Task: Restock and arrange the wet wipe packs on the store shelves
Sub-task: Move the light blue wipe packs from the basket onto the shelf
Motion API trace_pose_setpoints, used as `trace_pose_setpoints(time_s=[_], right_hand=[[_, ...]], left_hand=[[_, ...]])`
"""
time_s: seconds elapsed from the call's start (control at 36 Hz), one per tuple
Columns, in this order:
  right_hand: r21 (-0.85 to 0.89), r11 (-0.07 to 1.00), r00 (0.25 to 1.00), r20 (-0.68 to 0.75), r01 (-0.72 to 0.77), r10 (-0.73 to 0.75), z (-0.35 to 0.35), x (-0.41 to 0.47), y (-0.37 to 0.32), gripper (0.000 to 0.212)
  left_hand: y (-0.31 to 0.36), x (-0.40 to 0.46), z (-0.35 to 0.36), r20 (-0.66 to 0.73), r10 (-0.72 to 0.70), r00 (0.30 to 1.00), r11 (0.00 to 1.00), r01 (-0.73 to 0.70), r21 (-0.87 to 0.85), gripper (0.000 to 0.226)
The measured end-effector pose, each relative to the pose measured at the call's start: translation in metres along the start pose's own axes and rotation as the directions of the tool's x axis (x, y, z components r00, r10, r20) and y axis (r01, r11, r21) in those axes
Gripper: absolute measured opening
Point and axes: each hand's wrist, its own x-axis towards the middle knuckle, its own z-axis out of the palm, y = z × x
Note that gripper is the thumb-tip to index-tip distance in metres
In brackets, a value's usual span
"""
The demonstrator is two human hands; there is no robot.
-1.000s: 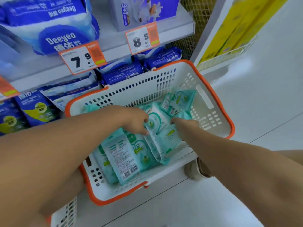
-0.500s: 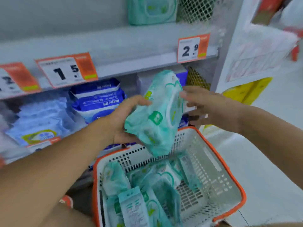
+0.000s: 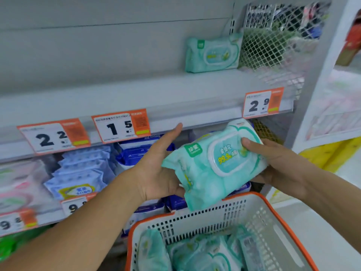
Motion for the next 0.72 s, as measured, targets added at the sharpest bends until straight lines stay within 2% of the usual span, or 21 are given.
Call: trace_pose_setpoints(time_s=[0.08,0.14,0.19,0.25,0.31,0.33,0.36,0.44,0.53,0.56,0.61,0.64,0.69,0.72], right_hand=[[-0.016,0.999,0.998,0.045,0.037,-0.036,-0.004,-0.007,-0.006,0.085],[0.003,0.998,0.995,0.082,0.059,-0.059,-0.005,-0.015,-0.016,0.083],[0.045,0.992,0.989,0.092,0.115,-0.119,-0.006,-0.026,-0.031,0.07],[0.06,0.976,0.974,0.075,0.212,-0.216,-0.002,-0.038,-0.054,0.054],[0.012,0.949,0.947,0.062,0.314,-0.314,0.004,-0.043,-0.079,0.044],[-0.034,0.933,0.934,0.047,0.357,-0.355,0.006,-0.041,-0.093,0.04],[-0.106,0.915,0.921,0.028,0.389,-0.388,0.006,-0.034,-0.106,0.037],[-0.357,0.837,0.896,0.004,0.415,-0.443,0.008,-0.001,-0.146,0.04],[-0.525,0.762,0.911,0.068,0.379,-0.407,0.002,0.046,-0.18,0.041],[-0.562,0.746,0.92,0.076,0.358,-0.384,0.001,0.064,-0.189,0.047],[-0.577,0.732,0.91,0.049,0.362,-0.412,-0.007,0.101,-0.202,0.079],[-0.568,0.73,0.895,0.029,0.38,-0.444,-0.01,0.121,-0.207,0.087],[-0.626,0.691,0.875,-0.031,0.36,-0.484,-0.002,0.15,-0.213,0.082],[-0.715,0.625,0.869,-0.05,0.313,-0.492,0.005,0.161,-0.215,0.096]], left_hand=[[0.002,-0.01,0.018,-0.035,0.195,0.98,0.969,-0.187,0.159,0.057],[0.005,-0.018,0.036,-0.091,0.34,0.936,0.898,-0.294,0.327,0.055],[0.012,-0.025,0.054,-0.126,0.502,0.856,0.799,-0.403,0.446,0.055],[0.025,-0.032,0.068,-0.127,0.652,0.747,0.7,-0.53,0.479,0.058],[0.048,-0.036,0.079,-0.104,0.766,0.634,0.587,-0.625,0.514,0.054],[0.062,-0.034,0.082,-0.093,0.792,0.603,0.553,-0.644,0.529,0.052],[0.078,-0.028,0.082,-0.083,0.799,0.595,0.535,-0.642,0.549,0.049],[0.125,0.003,0.079,-0.023,0.772,0.635,0.484,-0.564,0.67,0.038],[0.168,0.045,0.07,0.042,0.778,0.627,0.332,-0.466,0.82,0.052],[0.179,0.062,0.066,0.041,0.777,0.628,0.295,-0.421,0.858,0.057],[0.193,0.096,0.052,-0.009,0.744,0.668,0.29,-0.311,0.905,0.06],[0.197,0.114,0.043,-0.046,0.718,0.694,0.292,-0.242,0.925,0.06],[0.2,0.146,0.029,-0.118,0.668,0.735,0.262,-0.084,0.961,0.064],[0.202,0.16,0.024,-0.154,0.674,0.723,0.253,-0.03,0.967,0.067]])
